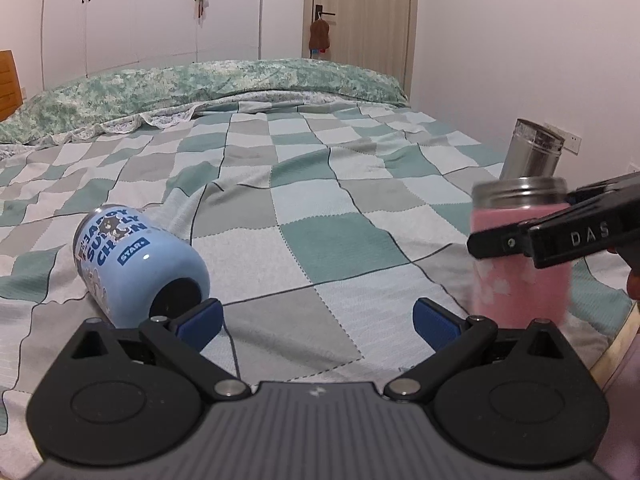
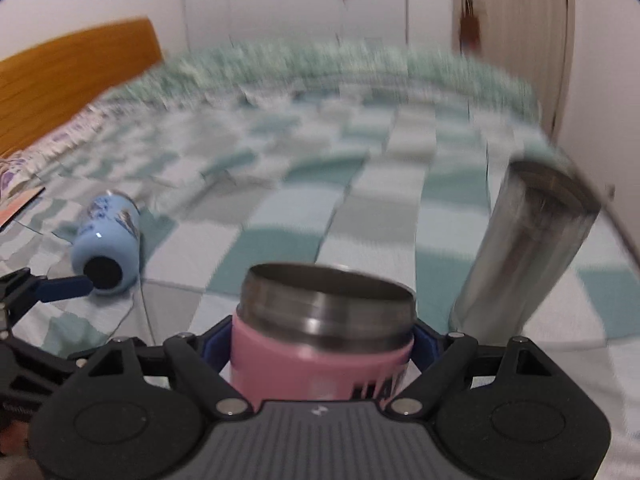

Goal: Flip cup upright

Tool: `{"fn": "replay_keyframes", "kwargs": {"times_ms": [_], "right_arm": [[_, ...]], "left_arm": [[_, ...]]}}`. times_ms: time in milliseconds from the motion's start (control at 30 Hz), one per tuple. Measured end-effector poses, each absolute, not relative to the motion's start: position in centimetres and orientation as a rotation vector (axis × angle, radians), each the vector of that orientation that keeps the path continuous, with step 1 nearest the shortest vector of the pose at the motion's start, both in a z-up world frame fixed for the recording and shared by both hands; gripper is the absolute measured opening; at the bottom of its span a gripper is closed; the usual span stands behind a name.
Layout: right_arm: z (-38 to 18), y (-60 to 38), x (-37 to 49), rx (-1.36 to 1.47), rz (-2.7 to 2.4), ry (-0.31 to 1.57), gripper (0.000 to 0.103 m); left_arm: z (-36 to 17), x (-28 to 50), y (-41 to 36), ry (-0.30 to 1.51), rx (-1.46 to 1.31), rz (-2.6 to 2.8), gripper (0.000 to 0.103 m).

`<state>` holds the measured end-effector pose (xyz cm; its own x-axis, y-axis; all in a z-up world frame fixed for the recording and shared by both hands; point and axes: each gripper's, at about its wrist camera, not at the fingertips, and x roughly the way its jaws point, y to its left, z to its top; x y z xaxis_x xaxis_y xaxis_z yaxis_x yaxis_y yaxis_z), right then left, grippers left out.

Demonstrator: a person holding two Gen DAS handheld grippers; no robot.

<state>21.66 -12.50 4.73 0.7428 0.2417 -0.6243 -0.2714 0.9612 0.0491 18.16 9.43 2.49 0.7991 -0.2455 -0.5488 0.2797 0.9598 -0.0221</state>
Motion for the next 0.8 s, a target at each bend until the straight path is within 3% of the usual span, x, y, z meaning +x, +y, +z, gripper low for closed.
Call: {"fn": "replay_keyframes", "kwargs": {"times_ms": [267, 800], "right_arm": [[4.1, -11.9, 22.0, -0.131, 0.264, 0.411, 0.085], [1.2, -10.7, 25.1, -0.198, 0.245, 0.380, 0.085]], "left_arm": [[2.8, 18.6, 9.0, 0.557, 0.039, -0.266, 0.103], [2.0, 19.6, 8.7, 0.561, 0.035, -0.243, 0.103]]}}
